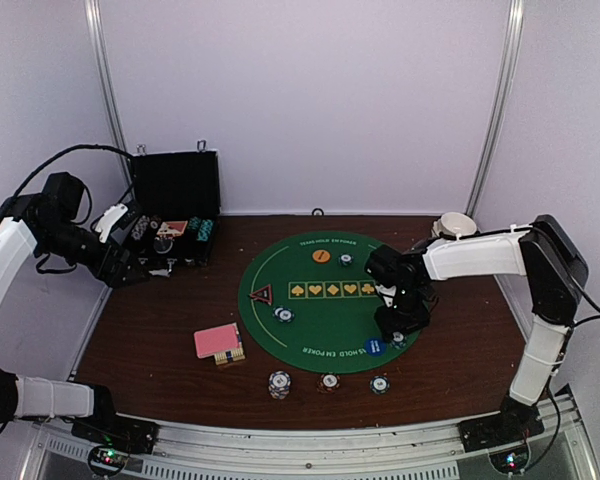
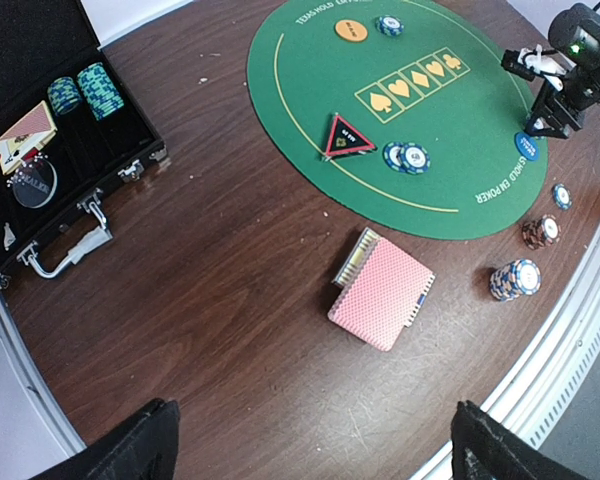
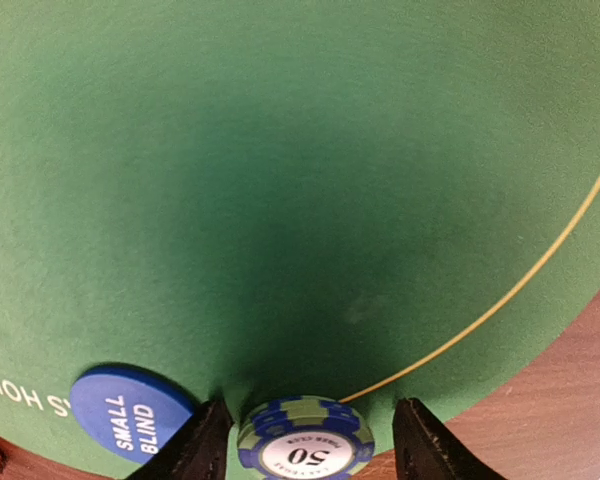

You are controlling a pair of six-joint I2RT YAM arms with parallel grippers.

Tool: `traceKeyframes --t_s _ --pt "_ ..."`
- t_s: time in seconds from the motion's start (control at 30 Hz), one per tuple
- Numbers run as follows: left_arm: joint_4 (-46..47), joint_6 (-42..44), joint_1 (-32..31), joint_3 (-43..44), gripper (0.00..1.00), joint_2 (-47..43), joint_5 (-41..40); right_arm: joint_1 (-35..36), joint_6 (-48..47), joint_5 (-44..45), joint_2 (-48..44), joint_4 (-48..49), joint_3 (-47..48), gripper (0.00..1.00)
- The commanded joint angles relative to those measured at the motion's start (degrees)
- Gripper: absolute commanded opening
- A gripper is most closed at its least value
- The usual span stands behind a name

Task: Distribute texas hold em gaming equipment

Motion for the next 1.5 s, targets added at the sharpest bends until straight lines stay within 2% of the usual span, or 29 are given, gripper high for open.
traceKeyframes --t_s 0.0,0.07,0.3,0.5,0.67,0.77,1.1,1.47 --pt "-0.1 1.0 -0.3 1.7 0.98 0.1 0.7 -0.4 0.0 1.2 -0.2 0.8 -0.3 0.67" --pt "-0.1 1.0 -0.3 1.8 0.98 0.1 0.5 -0.4 0.0 1.6 -1.1 0.1 0.0 0.71" --pt "-0.1 0.9 -0.3 1.9 0.98 0.3 0.5 2.0 0.4 3.7 -7.5 -3.7 2.4 0.70" --pt "-0.1 0.7 -0.3 2.0 0.98 0.1 0.2 12.8 1.3 3.7 -10.5 -6.7 5.6 0.72" --pt "-0.1 0.8 -0.3 1.8 0.98 -0.2 0.0 23.6 2.8 2.0 -7.0 -7.2 10.0 0.79" --pt "-0.2 0.8 -0.3 1.8 0.98 -0.1 0.1 26.9 2.8 0.1 -3.1 -6.7 12.7 0.83" --pt "-0.5 0.9 -0.3 2.0 0.98 -0.3 0.4 28.7 0.5 -3.1 5.8 -4.7 17.5 0.83" --pt "-0.4 1.2 -0.2 1.9 0.97 -0.4 0.2 28.8 -0.3 -4.2 9.4 -4.1 18.5 0.75"
